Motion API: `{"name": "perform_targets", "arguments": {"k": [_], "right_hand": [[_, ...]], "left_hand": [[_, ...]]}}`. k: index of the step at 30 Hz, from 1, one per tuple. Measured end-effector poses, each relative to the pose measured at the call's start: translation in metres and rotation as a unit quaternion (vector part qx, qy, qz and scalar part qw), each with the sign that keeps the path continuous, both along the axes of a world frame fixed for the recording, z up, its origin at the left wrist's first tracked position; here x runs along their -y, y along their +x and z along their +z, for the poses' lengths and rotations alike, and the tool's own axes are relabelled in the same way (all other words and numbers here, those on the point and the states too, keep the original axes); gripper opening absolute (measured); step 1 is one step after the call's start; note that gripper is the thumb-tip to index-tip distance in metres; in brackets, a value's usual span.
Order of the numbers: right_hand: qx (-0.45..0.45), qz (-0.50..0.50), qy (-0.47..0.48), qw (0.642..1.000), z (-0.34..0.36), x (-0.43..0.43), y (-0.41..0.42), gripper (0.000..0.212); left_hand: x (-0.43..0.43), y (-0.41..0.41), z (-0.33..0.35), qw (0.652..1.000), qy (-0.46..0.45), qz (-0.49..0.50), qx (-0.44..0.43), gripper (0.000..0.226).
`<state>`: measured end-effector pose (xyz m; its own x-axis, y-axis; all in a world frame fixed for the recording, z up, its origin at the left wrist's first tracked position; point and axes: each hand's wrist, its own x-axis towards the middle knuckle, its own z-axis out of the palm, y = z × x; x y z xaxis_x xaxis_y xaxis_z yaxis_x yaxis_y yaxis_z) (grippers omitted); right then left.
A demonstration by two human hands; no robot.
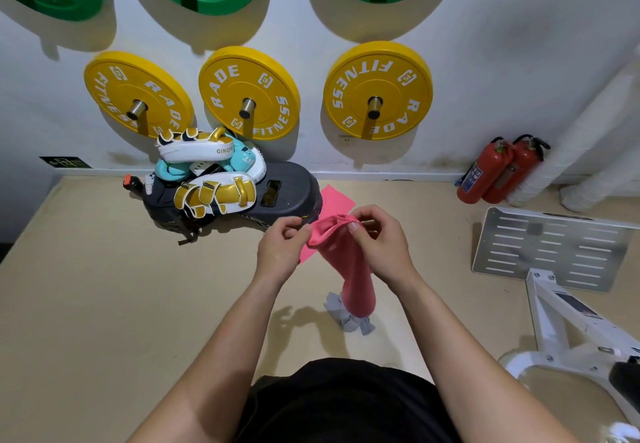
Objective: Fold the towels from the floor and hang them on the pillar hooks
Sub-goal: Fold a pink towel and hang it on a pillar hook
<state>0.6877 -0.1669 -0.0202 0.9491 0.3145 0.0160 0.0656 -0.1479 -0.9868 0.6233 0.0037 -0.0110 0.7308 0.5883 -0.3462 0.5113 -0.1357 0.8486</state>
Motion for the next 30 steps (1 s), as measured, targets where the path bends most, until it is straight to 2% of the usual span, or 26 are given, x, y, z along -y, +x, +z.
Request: {"name": "perform_targets", "arguments": {"k": [4,11,13,15,17,19,21,23,25,30], "right_hand": [[0.005,0.021,0.006,1.0,-0.003,-0.002,-0.003,0.019],[0.001,0.063,0.01,0.998,-0.005,-0.004,-0.003,0.029],[-0.003,0.078,0.012,0.997,-0.003,-0.005,-0.004,0.026],[-0.005,0.084,-0.002,0.996,-0.003,-0.005,-0.005,0.021],[-0.007,0.072,-0.05,0.996,-0.007,-0.005,-0.003,0.017],[-0.017,0.045,-0.123,0.991,-0.016,-0.003,0.0,0.013],[-0.053,0.025,-0.154,0.986,-0.025,-0.002,0.0,0.008],[-0.079,0.021,-0.145,0.986,-0.03,-0.004,-0.003,0.008],[-0.088,0.019,-0.126,0.988,-0.028,-0.006,-0.004,0.007],[-0.098,0.023,-0.034,0.994,-0.017,-0.006,0.005,0.007]], "left_hand": [[-0.004,-0.003,-0.002,0.99,-0.116,-0.036,-0.077,0.022],[-0.009,-0.006,-0.001,0.987,-0.103,-0.045,-0.117,0.028],[-0.012,-0.005,-0.001,0.986,-0.088,-0.052,-0.129,0.028],[-0.015,-0.003,-0.001,0.988,-0.048,-0.061,-0.132,0.019],[-0.022,-0.003,0.002,0.988,0.065,-0.071,-0.12,0.014],[-0.03,-0.001,0.009,0.971,0.2,-0.087,-0.097,0.016],[-0.034,0.002,0.018,0.959,0.25,-0.112,-0.077,0.016],[-0.036,0.006,0.025,0.955,0.252,-0.14,-0.074,0.018],[-0.038,0.009,0.028,0.959,0.217,-0.164,-0.077,0.022],[-0.049,0.009,0.032,0.967,0.152,-0.182,-0.089,0.018]]}}
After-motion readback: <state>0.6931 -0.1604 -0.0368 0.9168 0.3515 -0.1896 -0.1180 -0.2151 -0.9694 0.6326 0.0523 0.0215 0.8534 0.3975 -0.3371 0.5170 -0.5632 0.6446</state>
